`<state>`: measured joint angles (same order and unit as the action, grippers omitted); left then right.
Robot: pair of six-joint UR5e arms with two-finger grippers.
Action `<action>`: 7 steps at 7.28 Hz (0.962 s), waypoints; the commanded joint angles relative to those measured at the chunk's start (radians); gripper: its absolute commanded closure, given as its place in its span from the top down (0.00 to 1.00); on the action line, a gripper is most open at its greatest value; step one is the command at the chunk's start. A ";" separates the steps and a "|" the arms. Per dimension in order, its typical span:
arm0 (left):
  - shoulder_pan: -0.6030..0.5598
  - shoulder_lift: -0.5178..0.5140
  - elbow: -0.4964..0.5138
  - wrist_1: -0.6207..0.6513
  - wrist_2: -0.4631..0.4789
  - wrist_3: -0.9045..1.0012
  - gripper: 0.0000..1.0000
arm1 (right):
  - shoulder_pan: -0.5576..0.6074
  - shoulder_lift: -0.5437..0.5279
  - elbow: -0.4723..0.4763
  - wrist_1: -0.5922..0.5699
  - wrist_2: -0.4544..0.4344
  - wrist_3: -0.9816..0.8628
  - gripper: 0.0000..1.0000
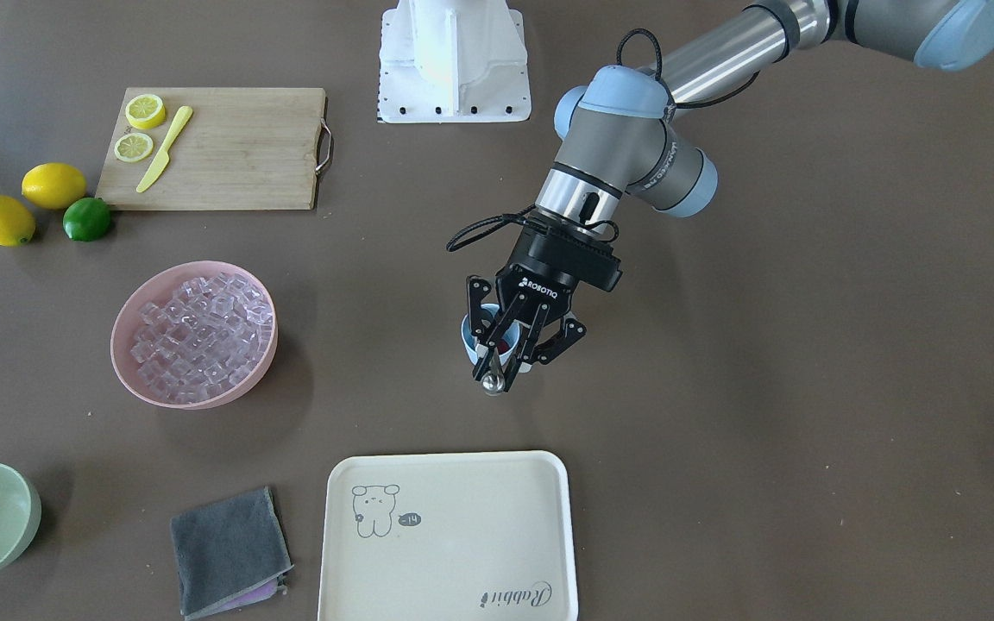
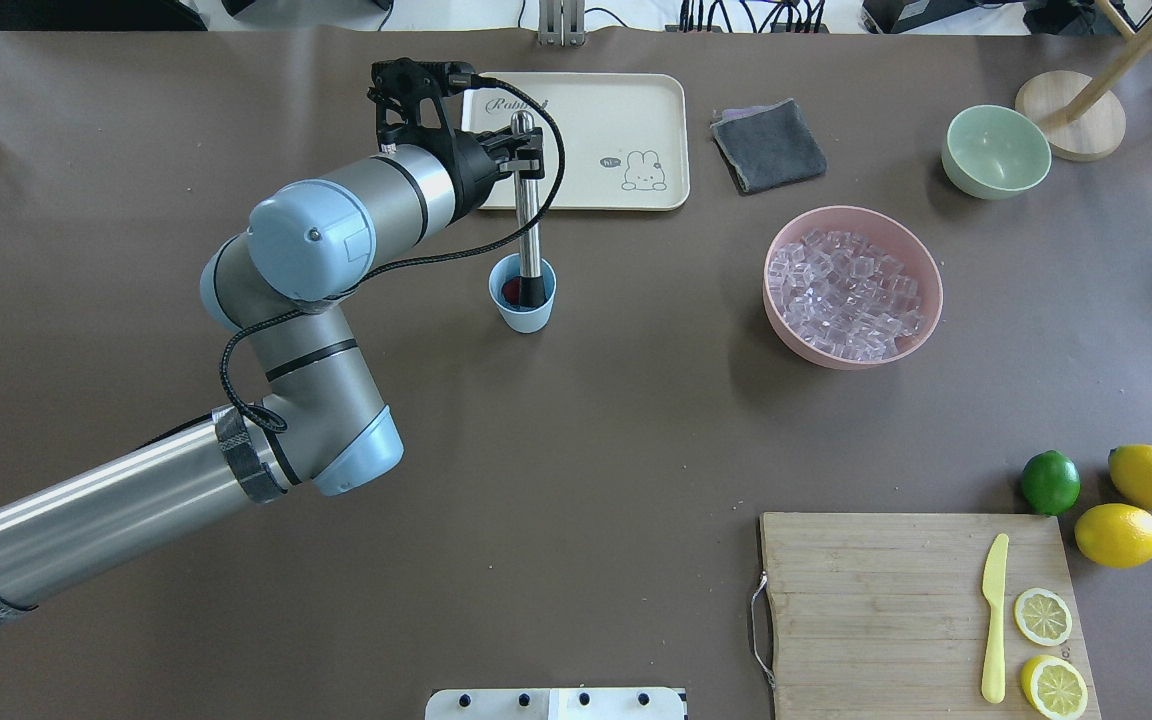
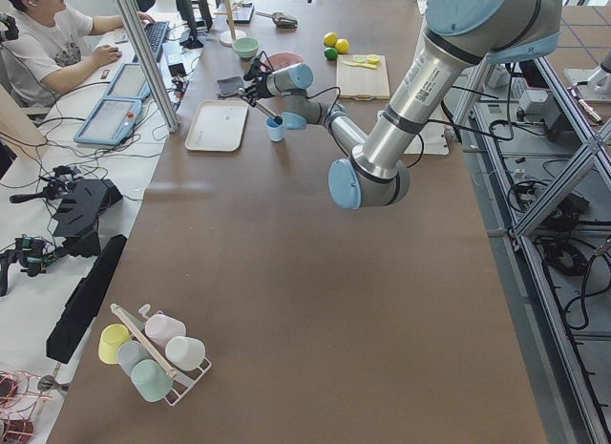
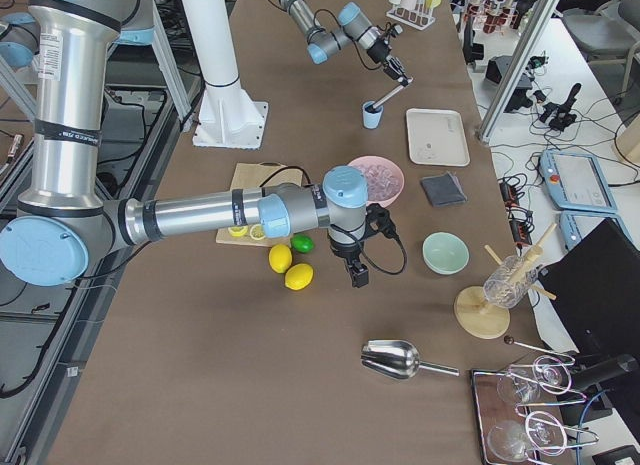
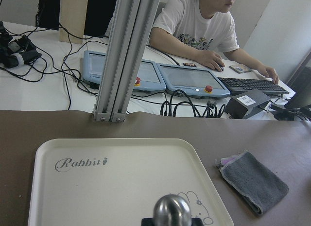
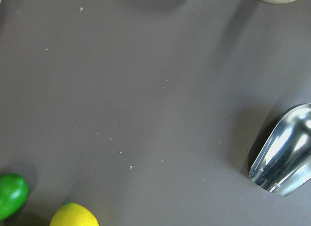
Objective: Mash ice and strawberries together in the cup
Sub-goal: 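Pump the muddler up and down inside the cup with the left gripper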
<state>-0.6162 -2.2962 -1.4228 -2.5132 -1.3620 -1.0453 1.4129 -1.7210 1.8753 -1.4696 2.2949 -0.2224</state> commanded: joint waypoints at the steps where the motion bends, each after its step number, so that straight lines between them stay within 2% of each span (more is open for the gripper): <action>1: -0.020 -0.005 -0.048 0.037 -0.003 0.007 0.00 | 0.000 -0.002 -0.001 0.000 -0.002 0.000 0.99; 3: -0.059 -0.011 -0.041 0.046 -0.058 0.027 0.00 | 0.000 0.000 -0.001 0.000 -0.002 0.000 0.99; 5: -0.053 -0.011 0.019 0.034 -0.052 0.024 0.00 | -0.002 0.001 -0.001 0.002 -0.002 0.000 0.99; 7: -0.031 -0.009 0.033 0.007 -0.048 0.018 0.00 | -0.002 0.003 0.001 0.002 0.000 0.002 0.99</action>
<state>-0.6593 -2.3068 -1.3997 -2.4908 -1.4131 -1.0236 1.4116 -1.7194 1.8753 -1.4681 2.2943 -0.2215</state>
